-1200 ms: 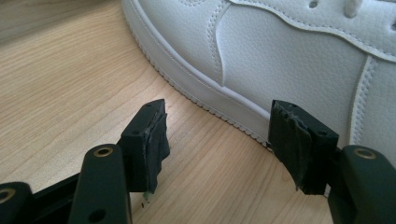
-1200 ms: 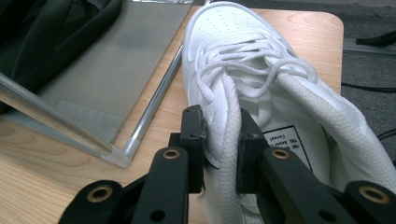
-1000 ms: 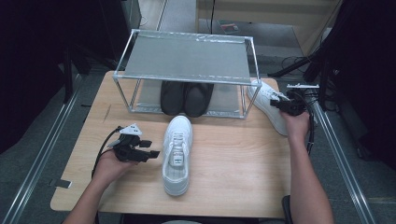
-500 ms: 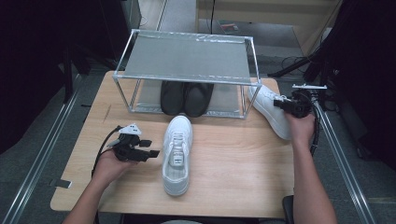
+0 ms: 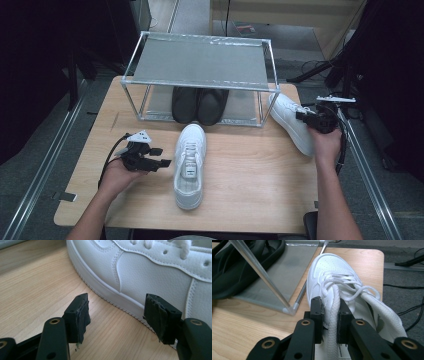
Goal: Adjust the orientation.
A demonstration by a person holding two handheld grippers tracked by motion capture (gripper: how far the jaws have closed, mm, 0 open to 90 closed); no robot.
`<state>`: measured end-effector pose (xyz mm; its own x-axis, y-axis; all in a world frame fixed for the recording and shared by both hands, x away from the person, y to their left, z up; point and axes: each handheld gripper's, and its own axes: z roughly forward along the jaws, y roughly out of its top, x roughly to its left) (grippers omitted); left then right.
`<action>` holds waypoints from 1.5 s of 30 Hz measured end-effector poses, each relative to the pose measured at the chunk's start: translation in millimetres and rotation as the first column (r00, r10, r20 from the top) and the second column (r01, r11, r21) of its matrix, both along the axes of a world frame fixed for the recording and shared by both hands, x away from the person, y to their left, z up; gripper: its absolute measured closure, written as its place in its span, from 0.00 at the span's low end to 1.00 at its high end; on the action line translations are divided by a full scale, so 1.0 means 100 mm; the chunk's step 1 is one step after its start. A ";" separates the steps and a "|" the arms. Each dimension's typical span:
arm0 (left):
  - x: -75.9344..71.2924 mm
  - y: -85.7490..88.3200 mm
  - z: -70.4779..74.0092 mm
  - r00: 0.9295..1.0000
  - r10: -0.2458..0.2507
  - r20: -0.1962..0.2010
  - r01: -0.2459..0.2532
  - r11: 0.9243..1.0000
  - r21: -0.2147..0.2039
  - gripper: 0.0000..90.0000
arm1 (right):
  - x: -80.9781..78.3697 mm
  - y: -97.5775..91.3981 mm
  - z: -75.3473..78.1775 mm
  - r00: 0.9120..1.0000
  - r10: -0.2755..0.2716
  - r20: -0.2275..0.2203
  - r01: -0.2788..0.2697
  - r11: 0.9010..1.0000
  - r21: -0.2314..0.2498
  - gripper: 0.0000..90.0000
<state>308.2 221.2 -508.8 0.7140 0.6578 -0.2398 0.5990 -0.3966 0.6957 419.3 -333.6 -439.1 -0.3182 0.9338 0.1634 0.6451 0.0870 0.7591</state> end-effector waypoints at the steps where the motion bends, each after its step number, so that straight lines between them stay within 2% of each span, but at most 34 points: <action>1: 0.00 0.00 0.00 1.000 -0.001 0.002 0.001 1.000 -0.002 0.41 | -0.02 -0.01 0.00 1.000 -0.002 0.000 0.002 1.000 0.001 0.90; 3: 0.01 0.00 -0.01 1.000 -0.002 0.005 0.002 1.000 -0.012 0.41 | -0.05 -0.02 0.01 1.000 -0.004 0.002 0.004 1.000 -0.001 0.90; 6: 0.04 -0.02 0.01 1.000 -0.010 -0.005 0.010 1.000 0.001 0.41 | -0.12 -0.04 0.01 1.000 -0.010 0.000 0.010 1.000 0.002 0.90; 18: 0.12 -0.08 0.03 1.000 -0.029 -0.005 0.029 1.000 0.000 0.41 | -0.43 -0.06 0.01 1.000 -0.021 -0.007 0.021 1.000 0.001 0.90; 23: 0.14 -0.09 0.02 1.000 -0.030 0.007 0.030 0.999 -0.020 0.41 | -0.57 -0.07 0.02 1.000 -0.014 -0.002 0.014 1.000 0.008 0.89; 25: 0.16 -0.10 0.03 0.999 -0.033 -0.012 0.033 0.999 -0.009 0.41 | -0.62 -0.08 0.02 1.000 -0.015 -0.003 0.015 1.000 0.008 0.89; 36: 0.25 -0.12 0.04 0.999 -0.044 -0.014 0.044 0.999 -0.011 0.41 | -0.89 -0.07 0.04 1.000 0.000 -0.001 0.000 1.000 0.005 0.89; 41: 0.28 -0.15 0.03 0.999 -0.044 -0.004 0.044 0.999 -0.027 0.41 | -0.99 -0.04 0.04 1.000 0.011 -0.004 -0.011 1.000 0.001 0.89; 43: 0.30 -0.17 0.04 0.998 -0.052 -0.020 0.052 0.999 -0.012 0.41 | -1.03 -0.02 0.05 1.000 0.019 -0.004 -0.019 1.000 -0.005 0.89; 45: 0.30 -0.17 0.05 0.998 -0.056 -0.015 0.056 0.998 -0.008 0.41 | -1.06 0.00 0.05 1.000 0.025 -0.007 -0.025 1.000 -0.008 0.89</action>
<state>338.3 204.0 -504.2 0.7460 0.6151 -0.2553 0.5864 -0.4249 0.6897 313.7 -333.9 -433.9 -0.3403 0.9270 0.1580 0.6477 0.1093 0.7540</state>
